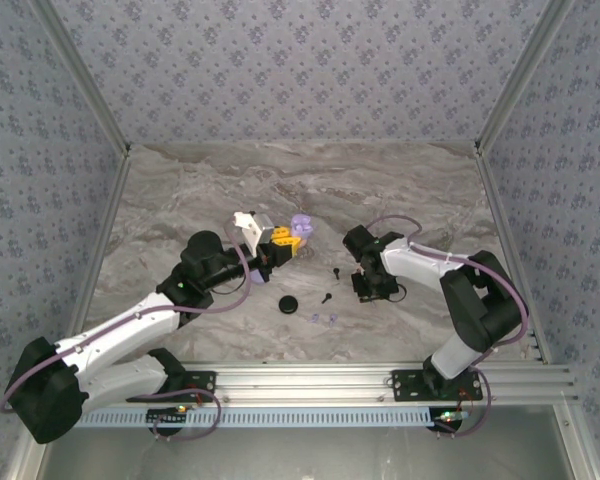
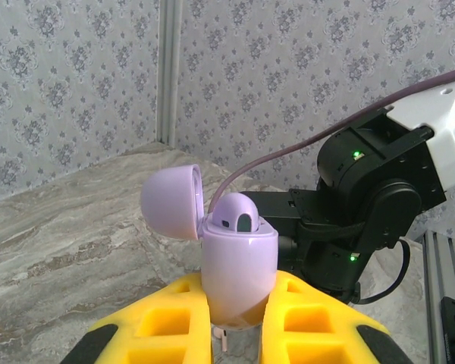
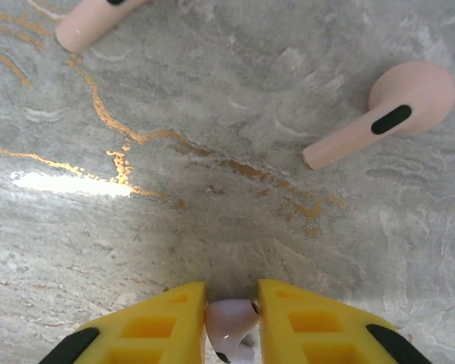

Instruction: Insert wireless bluetooth earbuds into charging case

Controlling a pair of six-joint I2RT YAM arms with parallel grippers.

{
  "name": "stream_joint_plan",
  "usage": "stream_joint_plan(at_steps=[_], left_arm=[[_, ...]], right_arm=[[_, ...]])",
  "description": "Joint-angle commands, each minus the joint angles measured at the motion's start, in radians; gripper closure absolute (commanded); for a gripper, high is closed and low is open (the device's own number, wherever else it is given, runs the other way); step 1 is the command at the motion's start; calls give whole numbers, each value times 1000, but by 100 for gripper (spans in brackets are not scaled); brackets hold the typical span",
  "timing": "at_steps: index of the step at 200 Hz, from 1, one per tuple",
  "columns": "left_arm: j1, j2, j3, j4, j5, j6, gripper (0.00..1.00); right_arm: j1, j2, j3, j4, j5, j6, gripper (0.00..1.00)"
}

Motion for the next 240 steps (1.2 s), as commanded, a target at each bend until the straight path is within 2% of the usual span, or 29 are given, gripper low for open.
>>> stream_joint_plan(at_steps=[1,44,76,103,130,195,240], left_arm=[[-6,-17,0,19,-10,0,96],[-7,-5,2,27,-10,0,96],[-7,20,6,50,-2,-3,96],[-7,59,13,87,11,-11,96],[-6,101,32,121,36,-19,96],[-7,166,48,201,92,-41,96],[-8,172,48,216,103,-49,96]], right_arm=[[10,-6,9,-1,2,4,76],[12,-150,51,-52,12,56,78],[15,-312,96,-69,-4,173,78],[15,-476,125,16,-35,307,78],[17,-581,135,180,-88,406,78],[101,-609,165,445,-107,530,79],[155,-571,191,496,-76,526,79]])
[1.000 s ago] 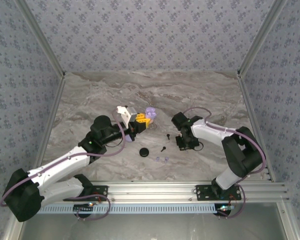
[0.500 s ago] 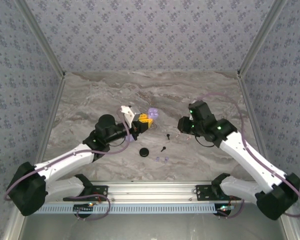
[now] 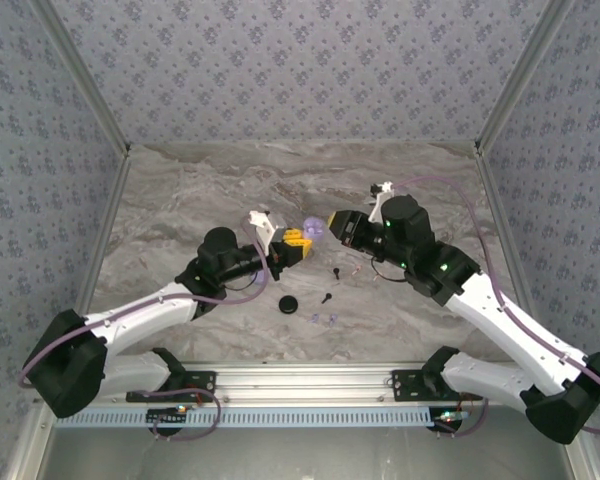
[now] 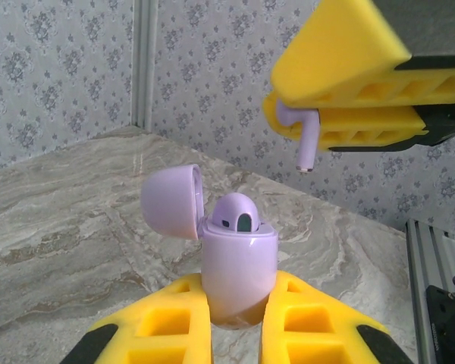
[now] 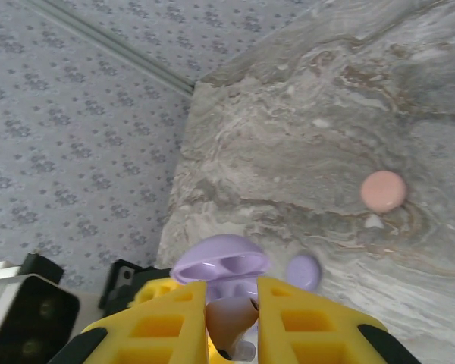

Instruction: Insert wireless bluetooth earbuds into charging case

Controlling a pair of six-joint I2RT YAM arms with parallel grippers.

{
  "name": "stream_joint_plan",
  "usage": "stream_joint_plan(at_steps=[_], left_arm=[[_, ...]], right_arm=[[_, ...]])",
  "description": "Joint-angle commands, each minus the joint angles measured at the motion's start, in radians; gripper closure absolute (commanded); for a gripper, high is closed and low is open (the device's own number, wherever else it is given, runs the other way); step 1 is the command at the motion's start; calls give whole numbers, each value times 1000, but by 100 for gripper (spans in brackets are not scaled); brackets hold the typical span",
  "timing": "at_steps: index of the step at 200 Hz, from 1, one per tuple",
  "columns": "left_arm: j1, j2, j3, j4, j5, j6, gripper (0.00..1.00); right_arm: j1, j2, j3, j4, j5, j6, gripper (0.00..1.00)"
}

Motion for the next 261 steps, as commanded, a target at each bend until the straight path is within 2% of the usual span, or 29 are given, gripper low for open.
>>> stream_joint_plan(at_steps=[1,88,208,239,261], left_arm=[[-7,0,48,62,29,-14,96],[-9,-9,46,62,28,-16,96],[-10,-30,42,61,17,-17,96],[-10,-32,43,72,13,-18,96],[-9,-34,44,71,13,-18,96]], right_arm=[[18,17,41,64,25,25,79],[46,58,40,61,57,3,79],[50,97,35,53,17,2,78],[54,102,37,27,9,-2,73],[55,92,46,18,13,-20,63]])
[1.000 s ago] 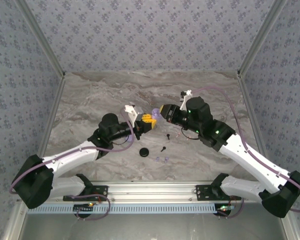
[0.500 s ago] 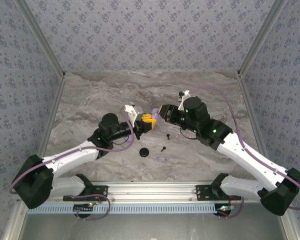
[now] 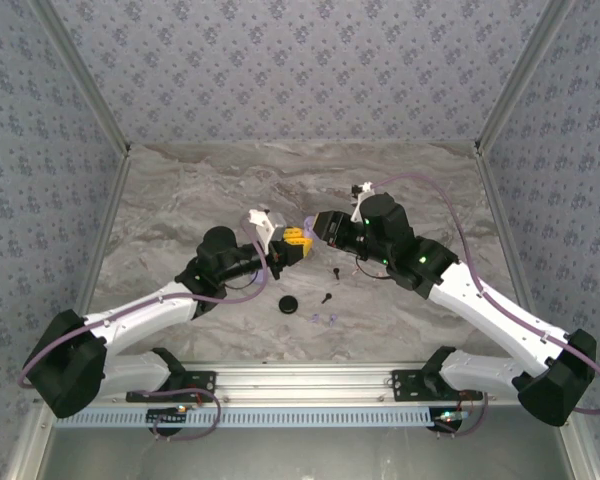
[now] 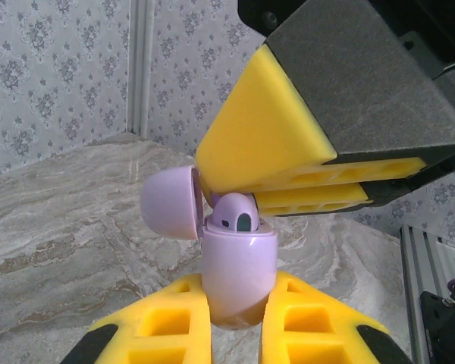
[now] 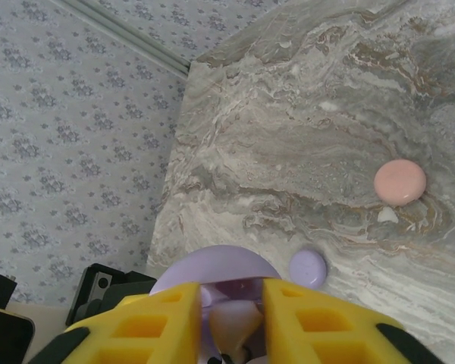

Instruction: Insert wireless bluetooth earbuds into charging case

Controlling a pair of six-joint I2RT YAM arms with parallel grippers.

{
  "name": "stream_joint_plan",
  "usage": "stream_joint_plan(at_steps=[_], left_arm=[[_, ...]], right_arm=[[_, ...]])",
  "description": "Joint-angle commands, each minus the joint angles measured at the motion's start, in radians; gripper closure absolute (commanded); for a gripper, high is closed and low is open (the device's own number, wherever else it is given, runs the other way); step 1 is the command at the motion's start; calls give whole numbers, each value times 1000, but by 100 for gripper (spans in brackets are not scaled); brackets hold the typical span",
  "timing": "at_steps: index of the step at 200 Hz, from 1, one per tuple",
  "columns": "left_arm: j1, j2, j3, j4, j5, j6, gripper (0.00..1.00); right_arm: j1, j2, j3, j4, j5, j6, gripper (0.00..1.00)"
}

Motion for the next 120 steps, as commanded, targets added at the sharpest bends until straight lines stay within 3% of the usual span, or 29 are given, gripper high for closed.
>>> stream_joint_plan(at_steps=[1,57,93,120], left_arm=[[-8,-31,36,62,6,-6,96],[-8,-37,33,58,7,-11,96],[-9,-60,35,49,26,-22,96],[-9,-78,32,30,32,-19,96]], right_arm=[[7,-9,38,-24,-3,-21,62],[-52,-68,107,-92,-47,-182,32],[-154,-59,43,-69,-262,-245,3],[-164,-2,21,4,-417,-254,0]])
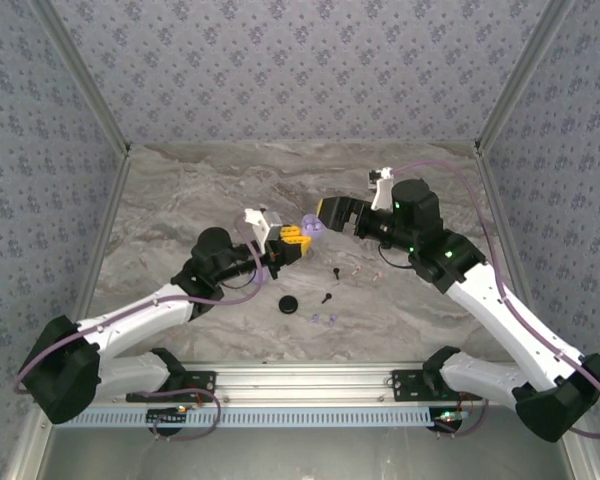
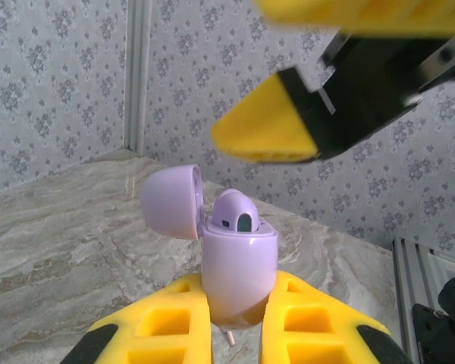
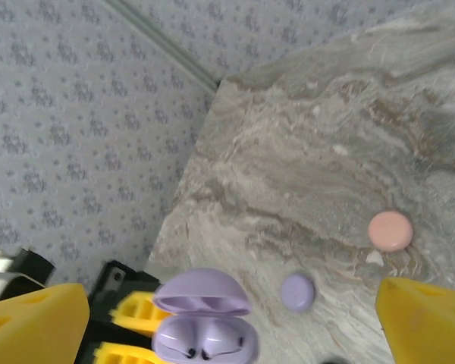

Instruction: Insert wireless bluetooth earbuds into charging case

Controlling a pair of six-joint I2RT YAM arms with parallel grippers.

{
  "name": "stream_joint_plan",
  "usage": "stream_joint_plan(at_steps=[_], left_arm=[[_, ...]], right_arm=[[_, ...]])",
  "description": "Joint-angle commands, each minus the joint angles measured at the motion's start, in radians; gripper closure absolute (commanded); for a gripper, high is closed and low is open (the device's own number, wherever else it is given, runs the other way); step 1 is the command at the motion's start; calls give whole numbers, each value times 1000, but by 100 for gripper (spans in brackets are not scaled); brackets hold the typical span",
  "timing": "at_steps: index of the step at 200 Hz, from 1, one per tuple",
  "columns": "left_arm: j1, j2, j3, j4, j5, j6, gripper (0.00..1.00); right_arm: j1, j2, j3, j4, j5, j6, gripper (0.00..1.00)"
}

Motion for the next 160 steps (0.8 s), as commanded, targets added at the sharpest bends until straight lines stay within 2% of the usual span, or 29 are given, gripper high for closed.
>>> stream_joint_plan(at_steps=[1,22,73,117,160], left_arm=[[-9,-36,32,22,25,-7,96],[-10,-38,31,12,24,-4,96],[-9,-33,32,4,26,-3,96],[-9,-30,32,-3,26,-4,96],[-9,-26,27,-8,20,-4,96]], right_arm=[[-3,51,-31,55,-204,-41,0],[8,82,-30,130,-280,-33,0],[29,98,-25,264,-373,-1,1],[33,67,-22,266,-376,-31,9],[31,4,-57,264,-362,-61,10]])
